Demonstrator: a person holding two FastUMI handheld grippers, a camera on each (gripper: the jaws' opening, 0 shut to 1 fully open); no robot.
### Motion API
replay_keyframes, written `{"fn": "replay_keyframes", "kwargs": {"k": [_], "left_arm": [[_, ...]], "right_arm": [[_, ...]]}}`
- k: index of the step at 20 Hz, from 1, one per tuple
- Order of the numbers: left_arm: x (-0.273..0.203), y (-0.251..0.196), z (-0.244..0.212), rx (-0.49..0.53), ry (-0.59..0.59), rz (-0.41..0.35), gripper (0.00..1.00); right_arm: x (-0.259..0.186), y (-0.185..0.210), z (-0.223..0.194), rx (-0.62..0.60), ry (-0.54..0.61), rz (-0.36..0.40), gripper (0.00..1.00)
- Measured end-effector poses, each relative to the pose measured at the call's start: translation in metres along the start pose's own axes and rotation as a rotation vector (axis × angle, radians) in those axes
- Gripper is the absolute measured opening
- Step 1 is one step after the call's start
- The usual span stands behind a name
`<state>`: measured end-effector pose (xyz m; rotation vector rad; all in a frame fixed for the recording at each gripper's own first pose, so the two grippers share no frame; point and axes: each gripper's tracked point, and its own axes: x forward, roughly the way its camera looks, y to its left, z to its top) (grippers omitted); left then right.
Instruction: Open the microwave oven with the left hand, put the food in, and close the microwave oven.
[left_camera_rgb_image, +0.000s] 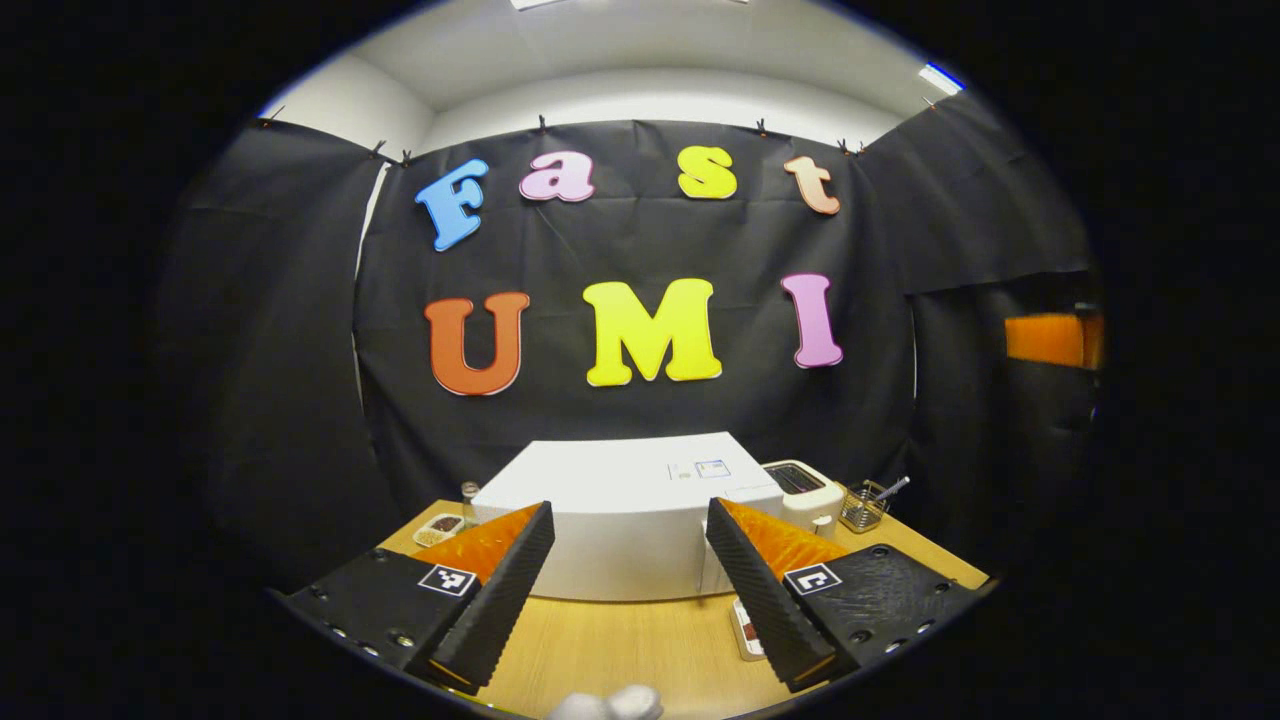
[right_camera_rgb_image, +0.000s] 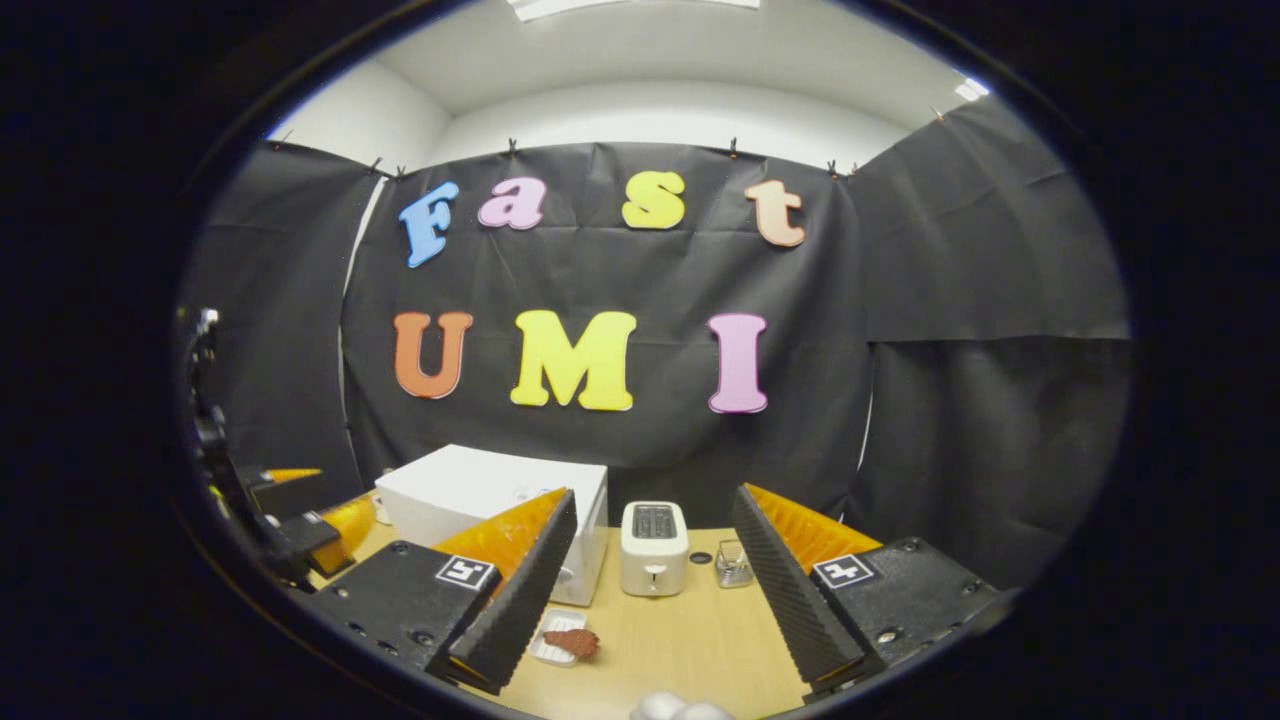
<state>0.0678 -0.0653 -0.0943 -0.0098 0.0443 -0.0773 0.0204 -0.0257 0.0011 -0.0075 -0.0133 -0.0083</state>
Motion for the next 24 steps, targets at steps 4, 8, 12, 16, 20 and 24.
{"fn": "replay_keyframes", "kwargs": {"k": [4,8,12,16,20,24], "left_arm": [[0.038,-0.036,-0.064,0.013,0.045,-0.048,0.96],[0.081,-0.062,-0.107,0.007,0.077,-0.070,0.96],[0.130,-0.077,-0.144,0.010,0.096,-0.060,0.96],[0.169,-0.084,-0.170,-0.009,0.124,-0.043,0.96],[0.187,-0.089,-0.170,0.010,0.103,-0.054,0.96],[0.189,-0.085,-0.170,0.012,0.105,-0.029,0.87]], "right_arm": [[0.001,-0.027,0.002,-0.029,0.000,-0.053,0.91],[0.001,-0.046,-0.007,-0.086,0.042,-0.102,1.00],[0.002,-0.057,-0.018,-0.114,0.073,-0.146,0.99],[0.005,-0.068,-0.029,-0.115,0.100,-0.185,1.00],[0.007,-0.073,-0.033,-0.130,0.114,-0.203,1.00],[0.010,-0.069,-0.036,-0.100,0.116,-0.191,1.00]]}}
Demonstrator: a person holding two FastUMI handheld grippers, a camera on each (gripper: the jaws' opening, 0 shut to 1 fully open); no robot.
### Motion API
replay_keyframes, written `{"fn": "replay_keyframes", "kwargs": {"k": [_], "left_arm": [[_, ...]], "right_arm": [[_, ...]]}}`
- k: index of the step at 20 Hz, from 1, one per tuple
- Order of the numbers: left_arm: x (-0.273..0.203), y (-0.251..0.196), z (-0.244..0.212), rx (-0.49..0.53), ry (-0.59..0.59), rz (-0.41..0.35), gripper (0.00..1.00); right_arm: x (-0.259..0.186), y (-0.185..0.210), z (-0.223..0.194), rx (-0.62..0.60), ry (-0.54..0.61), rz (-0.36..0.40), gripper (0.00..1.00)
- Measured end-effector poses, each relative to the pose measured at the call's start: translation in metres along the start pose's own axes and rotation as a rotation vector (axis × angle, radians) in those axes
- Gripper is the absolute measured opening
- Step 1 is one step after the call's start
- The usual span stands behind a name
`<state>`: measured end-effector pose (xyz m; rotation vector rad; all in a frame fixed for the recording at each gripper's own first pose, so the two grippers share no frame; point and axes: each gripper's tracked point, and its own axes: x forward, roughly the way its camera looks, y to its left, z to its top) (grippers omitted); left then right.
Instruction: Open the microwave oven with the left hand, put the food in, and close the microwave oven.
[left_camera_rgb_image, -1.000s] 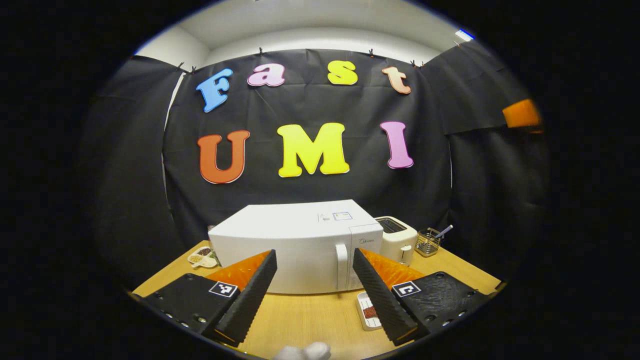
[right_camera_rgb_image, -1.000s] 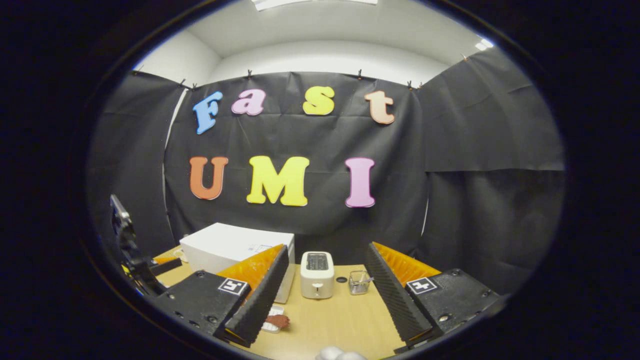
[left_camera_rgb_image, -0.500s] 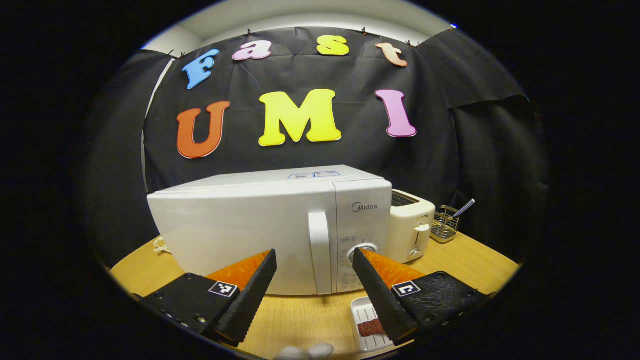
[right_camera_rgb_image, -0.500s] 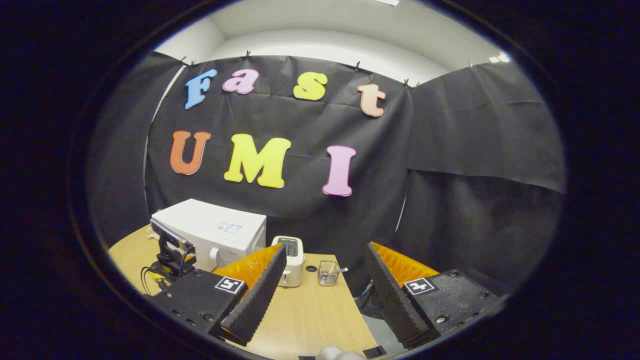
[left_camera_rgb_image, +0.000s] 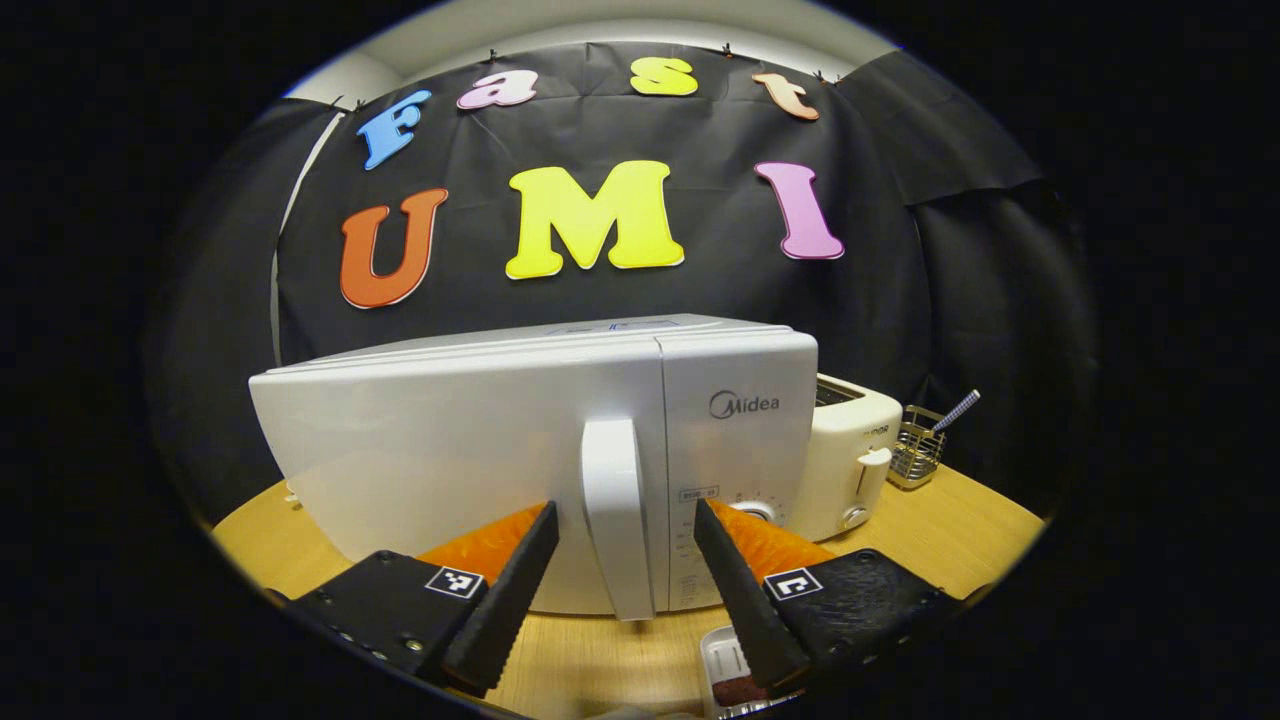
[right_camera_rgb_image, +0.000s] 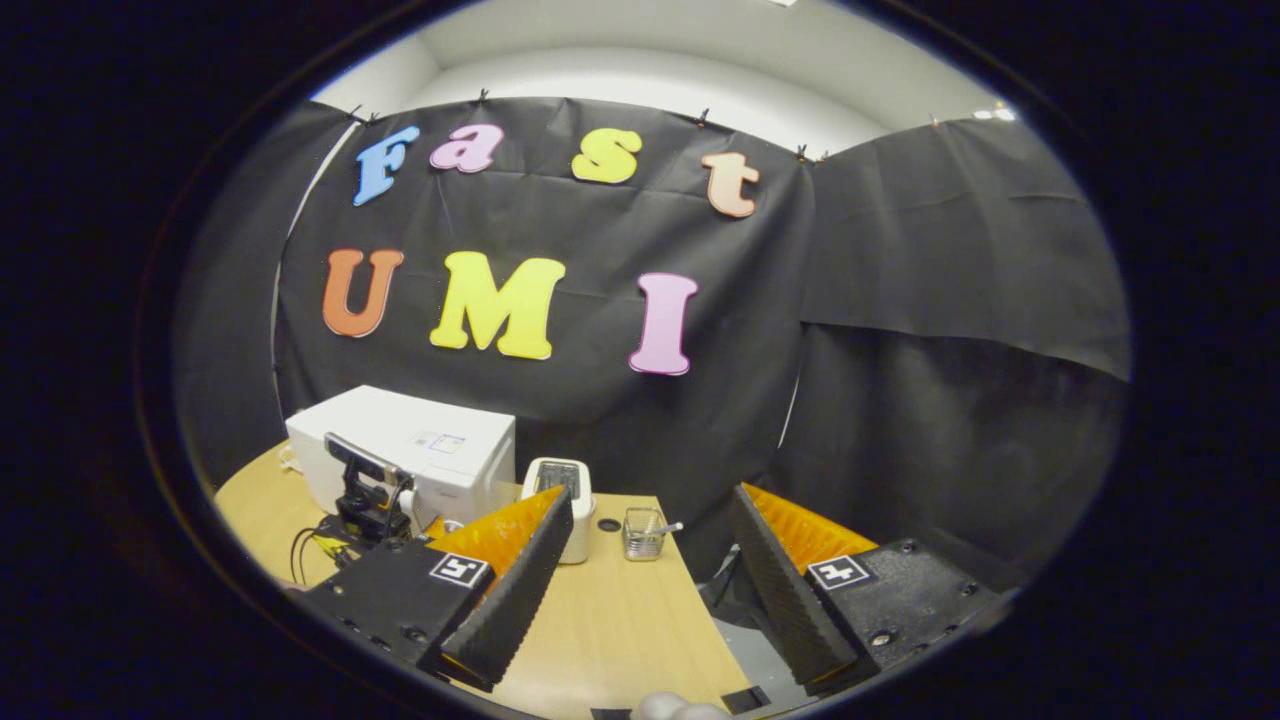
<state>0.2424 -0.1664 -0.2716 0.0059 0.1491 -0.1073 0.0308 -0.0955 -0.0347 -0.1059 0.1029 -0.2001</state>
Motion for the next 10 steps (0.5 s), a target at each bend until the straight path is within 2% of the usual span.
{"fn": "replay_keyframes", "kwargs": {"k": [1,2,3,5,6,8,10], "left_arm": [[0.001,0.002,-0.002,0.000,0.005,0.004,0.83],[0.004,0.004,-0.003,0.002,0.006,0.014,0.57],[0.003,0.004,-0.006,-0.009,0.019,0.002,0.61],[0.001,-0.002,-0.007,-0.031,0.030,-0.025,0.25],[0.002,-0.001,-0.009,-0.034,0.038,-0.025,0.27],[0.001,0.000,-0.009,-0.060,0.048,-0.022,0.21],[0.000,0.001,-0.009,-0.066,0.050,-0.018,0.19]], "right_arm": [[0.001,0.000,-0.001,0.004,0.000,0.000,1.00],[0.001,0.002,-0.001,0.009,0.003,0.007,1.00],[0.001,0.003,-0.001,0.013,0.003,0.010,1.00],[0.000,0.005,-0.004,0.022,0.009,0.016,1.00],[0.000,0.006,-0.005,0.024,0.010,0.017,1.00],[-0.001,0.008,-0.003,0.021,0.009,0.025,1.00],[-0.002,0.012,-0.002,0.016,0.005,0.033,1.00]]}}
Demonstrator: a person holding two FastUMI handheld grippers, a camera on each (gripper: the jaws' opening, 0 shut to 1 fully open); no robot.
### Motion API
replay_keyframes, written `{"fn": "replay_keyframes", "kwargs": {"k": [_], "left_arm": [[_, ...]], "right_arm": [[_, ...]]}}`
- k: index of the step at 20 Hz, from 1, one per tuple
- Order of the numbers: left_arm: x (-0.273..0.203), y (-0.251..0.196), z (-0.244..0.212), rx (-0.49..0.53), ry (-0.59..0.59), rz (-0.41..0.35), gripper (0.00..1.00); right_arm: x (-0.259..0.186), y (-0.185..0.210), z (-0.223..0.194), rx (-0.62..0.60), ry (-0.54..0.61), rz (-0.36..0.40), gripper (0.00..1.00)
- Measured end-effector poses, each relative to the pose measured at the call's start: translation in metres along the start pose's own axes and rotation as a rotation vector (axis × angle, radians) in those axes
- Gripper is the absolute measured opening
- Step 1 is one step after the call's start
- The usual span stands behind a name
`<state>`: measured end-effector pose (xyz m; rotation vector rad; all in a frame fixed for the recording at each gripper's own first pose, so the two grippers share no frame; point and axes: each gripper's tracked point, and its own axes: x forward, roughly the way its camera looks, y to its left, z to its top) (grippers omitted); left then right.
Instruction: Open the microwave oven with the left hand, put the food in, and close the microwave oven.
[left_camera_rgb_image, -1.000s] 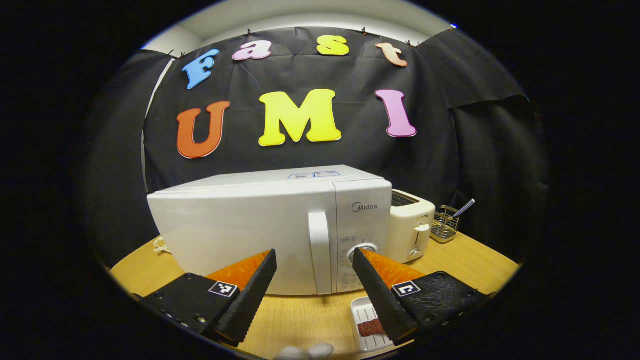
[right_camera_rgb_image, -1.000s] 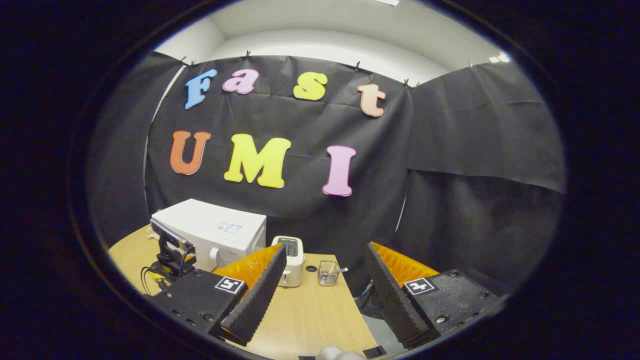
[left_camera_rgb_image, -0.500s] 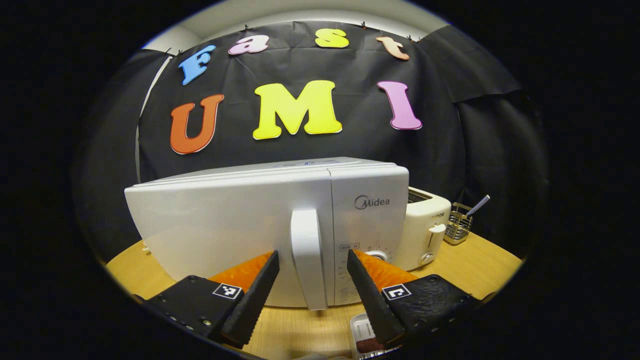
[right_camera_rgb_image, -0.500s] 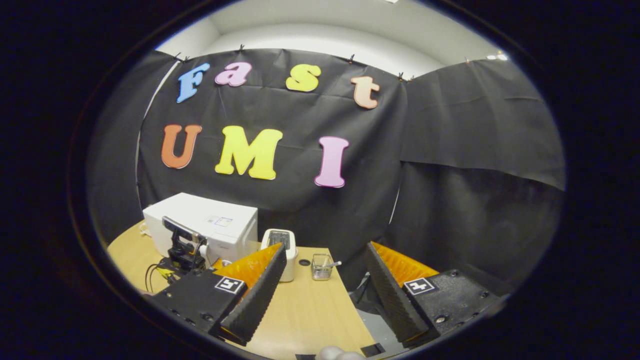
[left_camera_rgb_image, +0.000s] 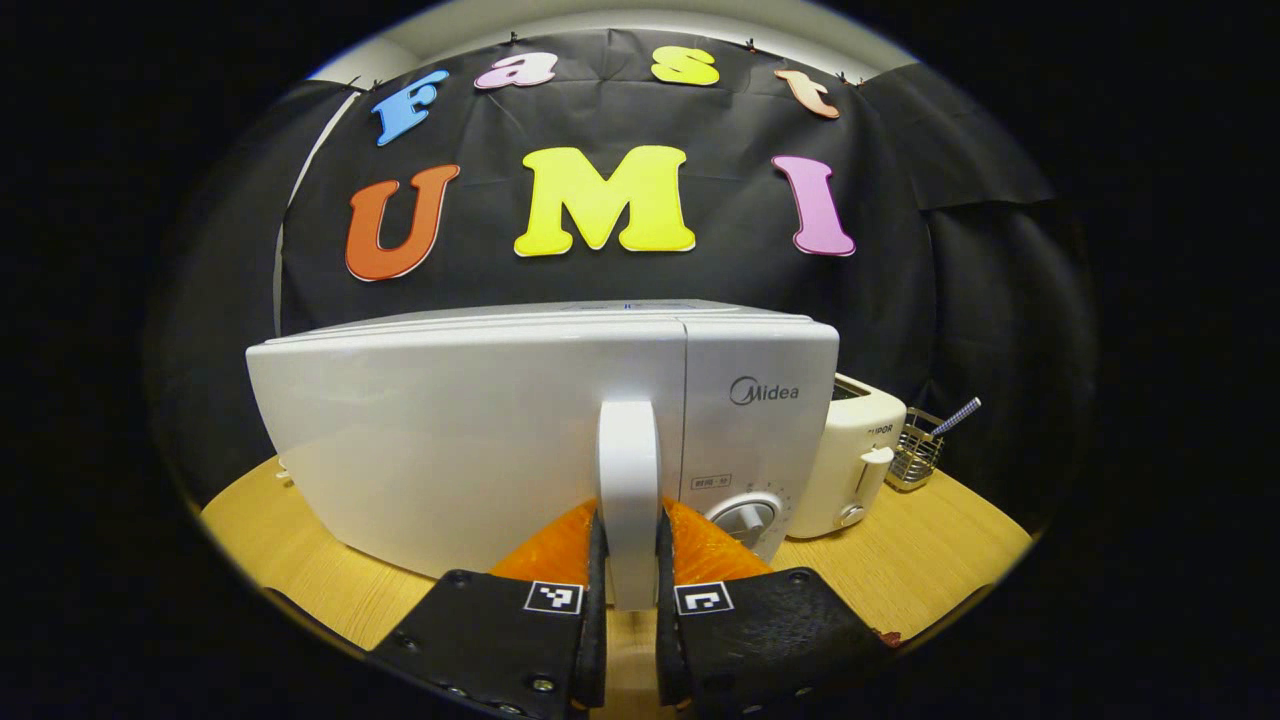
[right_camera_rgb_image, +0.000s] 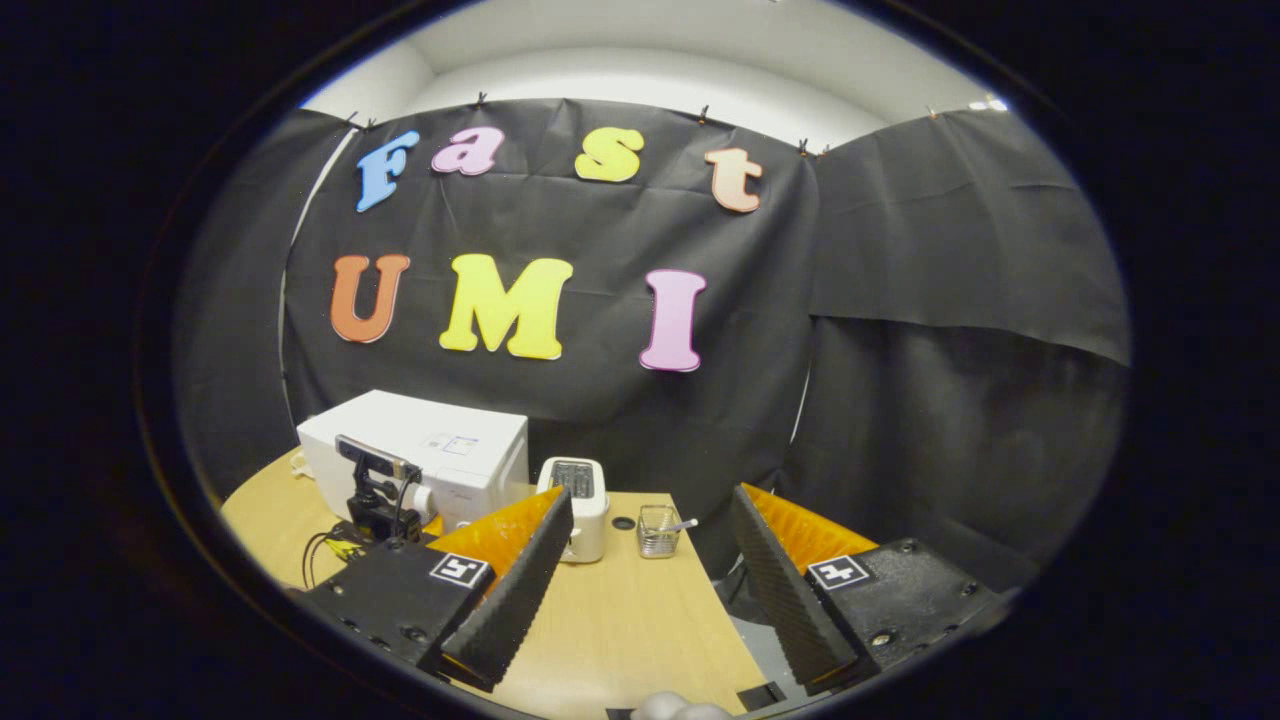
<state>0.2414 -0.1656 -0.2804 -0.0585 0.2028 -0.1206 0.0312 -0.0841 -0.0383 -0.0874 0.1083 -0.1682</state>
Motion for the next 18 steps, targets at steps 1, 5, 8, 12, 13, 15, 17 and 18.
{"fn": "replay_keyframes", "kwargs": {"k": [1,5,8,12,13,15,17,18], "left_arm": [[-0.001,0.001,0.000,0.005,-0.001,0.000,0.14],[-0.002,0.000,0.000,0.008,0.000,-0.006,0.14],[-0.003,0.000,0.001,0.008,0.004,-0.019,0.14],[-0.009,0.002,-0.003,-0.003,0.026,-0.037,0.14],[-0.019,0.002,-0.005,-0.001,0.016,-0.033,0.14],[-0.043,0.007,-0.009,0.047,-0.008,-0.030,0.14],[-0.065,0.013,-0.016,0.050,0.009,-0.041,0.14],[-0.076,0.017,-0.019,0.034,0.014,-0.048,0.14]], "right_arm": [[-0.001,0.001,0.000,-0.003,0.000,0.003,1.00],[-0.005,0.004,0.000,-0.017,0.001,0.015,1.00],[-0.008,0.004,0.000,-0.026,0.001,0.021,1.00],[-0.009,0.008,0.000,-0.030,0.003,0.039,1.00],[-0.010,0.010,0.001,-0.032,0.001,0.047,1.00],[-0.011,0.013,0.000,-0.055,-0.004,0.055,1.00],[-0.015,0.025,-0.002,-0.069,-0.007,0.084,1.00],[-0.016,0.029,-0.004,-0.075,-0.010,0.093,0.96]]}}
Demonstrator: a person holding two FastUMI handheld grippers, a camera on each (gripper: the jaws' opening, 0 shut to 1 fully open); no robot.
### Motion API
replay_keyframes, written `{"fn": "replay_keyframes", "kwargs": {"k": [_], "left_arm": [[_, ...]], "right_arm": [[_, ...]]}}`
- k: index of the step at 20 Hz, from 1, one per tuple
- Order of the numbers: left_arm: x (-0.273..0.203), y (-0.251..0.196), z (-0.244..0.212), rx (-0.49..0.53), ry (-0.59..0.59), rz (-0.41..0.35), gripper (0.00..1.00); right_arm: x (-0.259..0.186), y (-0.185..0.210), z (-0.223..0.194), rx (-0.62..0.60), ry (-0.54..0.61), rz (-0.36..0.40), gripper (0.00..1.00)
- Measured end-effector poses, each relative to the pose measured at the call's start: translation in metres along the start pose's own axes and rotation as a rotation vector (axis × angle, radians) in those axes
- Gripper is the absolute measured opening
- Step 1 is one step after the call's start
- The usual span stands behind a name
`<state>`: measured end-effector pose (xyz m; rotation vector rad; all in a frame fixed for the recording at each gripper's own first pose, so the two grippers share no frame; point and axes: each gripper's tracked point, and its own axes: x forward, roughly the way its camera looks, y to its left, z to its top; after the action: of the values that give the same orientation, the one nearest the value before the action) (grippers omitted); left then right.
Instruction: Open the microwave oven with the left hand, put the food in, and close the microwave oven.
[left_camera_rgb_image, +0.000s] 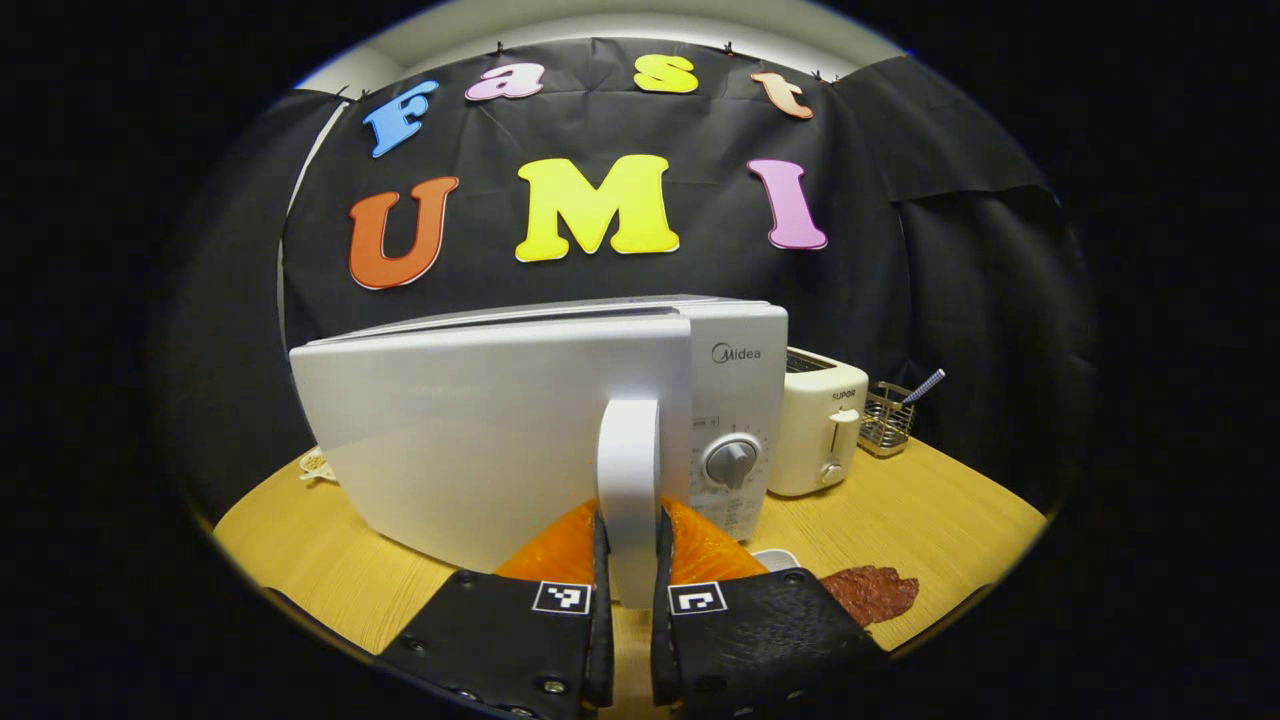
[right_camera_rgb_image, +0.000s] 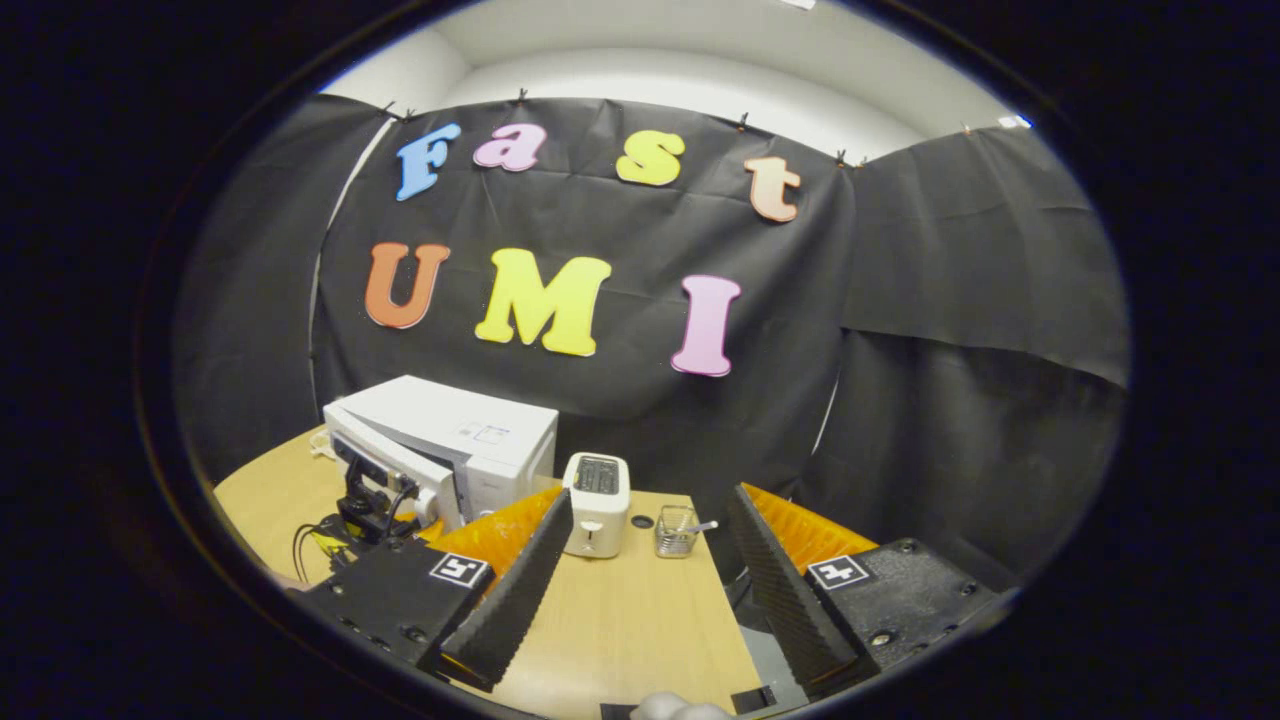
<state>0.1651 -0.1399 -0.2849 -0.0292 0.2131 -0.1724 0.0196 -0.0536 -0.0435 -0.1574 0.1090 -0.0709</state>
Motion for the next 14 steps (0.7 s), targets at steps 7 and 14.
{"fn": "replay_keyframes", "kwargs": {"k": [7,14], "left_arm": [[-0.069,0.030,-0.018,0.013,0.043,0.023,0.18],[-0.111,0.064,-0.031,0.042,0.065,0.075,0.25]], "right_arm": [[-0.011,0.032,0.002,0.023,-0.004,0.082,0.96],[-0.022,0.060,0.004,0.031,-0.007,0.142,1.00]]}}
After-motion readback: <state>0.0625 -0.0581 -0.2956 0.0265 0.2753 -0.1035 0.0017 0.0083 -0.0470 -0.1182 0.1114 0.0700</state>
